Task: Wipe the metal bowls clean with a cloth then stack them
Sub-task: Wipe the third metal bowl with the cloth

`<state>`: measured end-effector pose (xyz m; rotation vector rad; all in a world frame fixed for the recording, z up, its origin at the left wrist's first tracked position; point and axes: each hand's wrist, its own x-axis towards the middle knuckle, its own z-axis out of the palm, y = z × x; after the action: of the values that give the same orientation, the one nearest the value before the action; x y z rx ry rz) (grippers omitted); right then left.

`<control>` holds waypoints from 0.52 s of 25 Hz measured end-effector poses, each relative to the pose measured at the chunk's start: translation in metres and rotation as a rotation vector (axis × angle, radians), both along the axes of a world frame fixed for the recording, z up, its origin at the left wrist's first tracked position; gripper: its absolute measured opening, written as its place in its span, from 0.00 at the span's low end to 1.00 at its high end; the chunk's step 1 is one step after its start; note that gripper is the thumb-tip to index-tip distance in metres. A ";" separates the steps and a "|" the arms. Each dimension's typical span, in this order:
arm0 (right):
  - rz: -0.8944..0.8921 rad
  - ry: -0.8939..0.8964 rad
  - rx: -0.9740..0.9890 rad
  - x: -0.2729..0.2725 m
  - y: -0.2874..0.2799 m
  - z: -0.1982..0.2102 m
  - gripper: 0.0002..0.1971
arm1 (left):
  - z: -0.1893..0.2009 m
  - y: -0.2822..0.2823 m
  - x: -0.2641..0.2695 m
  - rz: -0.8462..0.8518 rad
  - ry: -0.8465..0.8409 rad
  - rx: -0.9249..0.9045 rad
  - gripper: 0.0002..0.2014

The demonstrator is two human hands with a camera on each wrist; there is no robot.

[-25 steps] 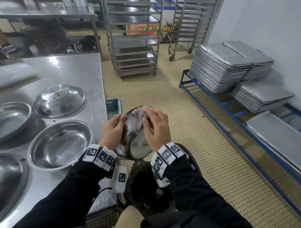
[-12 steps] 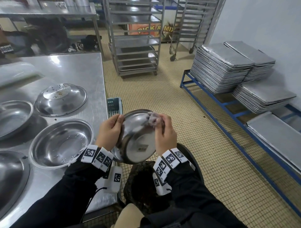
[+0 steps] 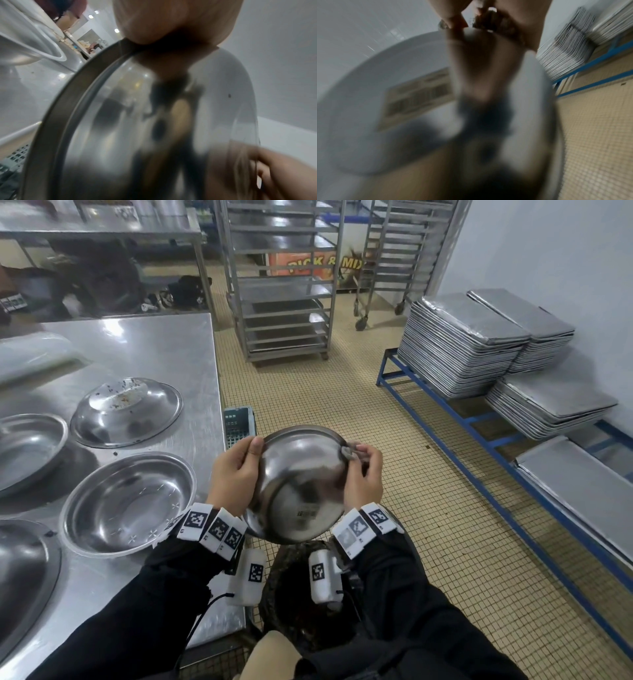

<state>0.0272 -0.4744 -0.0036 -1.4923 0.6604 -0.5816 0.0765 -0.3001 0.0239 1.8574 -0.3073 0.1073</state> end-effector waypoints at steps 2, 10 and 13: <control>0.073 0.043 0.058 -0.004 -0.012 -0.012 0.10 | -0.004 0.004 0.002 0.002 0.027 -0.023 0.17; 0.206 0.077 -0.193 -0.010 -0.034 -0.017 0.07 | -0.024 0.011 0.006 -0.020 0.106 0.048 0.12; 0.287 0.119 -0.353 -0.007 -0.038 -0.010 0.07 | -0.029 0.006 0.009 -0.105 0.148 0.124 0.08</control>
<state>0.0202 -0.5127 -0.0138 -1.9248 0.4352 -0.4023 0.0851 -0.2937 -0.0047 1.9555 -0.3135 -0.1237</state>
